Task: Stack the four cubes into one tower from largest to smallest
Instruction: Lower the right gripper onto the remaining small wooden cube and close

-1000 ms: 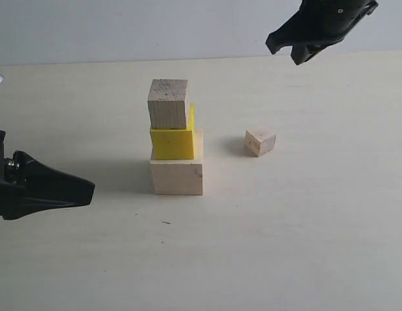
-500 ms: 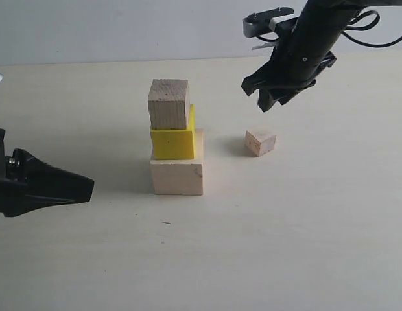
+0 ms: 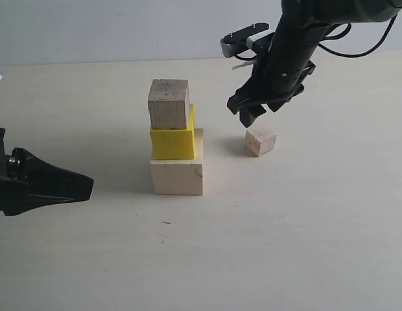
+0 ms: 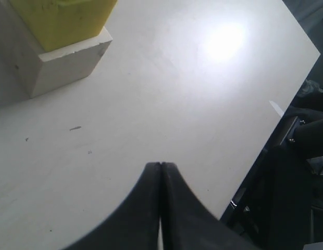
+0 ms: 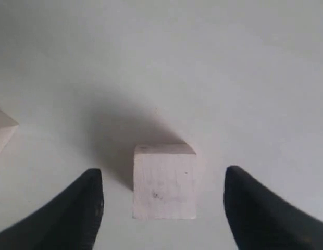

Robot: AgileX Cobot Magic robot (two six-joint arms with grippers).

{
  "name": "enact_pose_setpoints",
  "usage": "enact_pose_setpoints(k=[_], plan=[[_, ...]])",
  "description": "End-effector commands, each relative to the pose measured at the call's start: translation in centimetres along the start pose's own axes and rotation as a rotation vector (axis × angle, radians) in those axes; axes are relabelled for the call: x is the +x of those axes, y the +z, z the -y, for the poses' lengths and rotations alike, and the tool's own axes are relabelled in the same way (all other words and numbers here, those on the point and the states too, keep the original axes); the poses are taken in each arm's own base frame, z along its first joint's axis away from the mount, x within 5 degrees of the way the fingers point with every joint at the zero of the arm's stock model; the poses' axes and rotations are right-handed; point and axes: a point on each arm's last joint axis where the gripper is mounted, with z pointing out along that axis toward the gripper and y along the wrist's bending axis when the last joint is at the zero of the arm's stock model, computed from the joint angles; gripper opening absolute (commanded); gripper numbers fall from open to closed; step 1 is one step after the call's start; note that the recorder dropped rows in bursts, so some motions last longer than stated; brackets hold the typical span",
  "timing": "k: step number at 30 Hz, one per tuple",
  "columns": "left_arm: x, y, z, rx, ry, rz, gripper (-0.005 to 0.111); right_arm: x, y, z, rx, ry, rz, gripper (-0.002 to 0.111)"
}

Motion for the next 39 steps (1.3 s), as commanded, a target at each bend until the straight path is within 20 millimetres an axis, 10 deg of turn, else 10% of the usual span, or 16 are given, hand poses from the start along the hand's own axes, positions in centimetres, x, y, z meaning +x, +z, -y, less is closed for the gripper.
enact_pose_setpoints(k=[1,39], plan=[[-0.2,-0.2,0.1,-0.005,0.006,0.016,0.0,0.1,1.0,0.1,0.003,0.008,-0.015,0.064],[-0.2,-0.2,0.1,0.002,0.006,0.012,0.0,0.4,4.3,0.3,0.005,0.006,-0.051,0.059]])
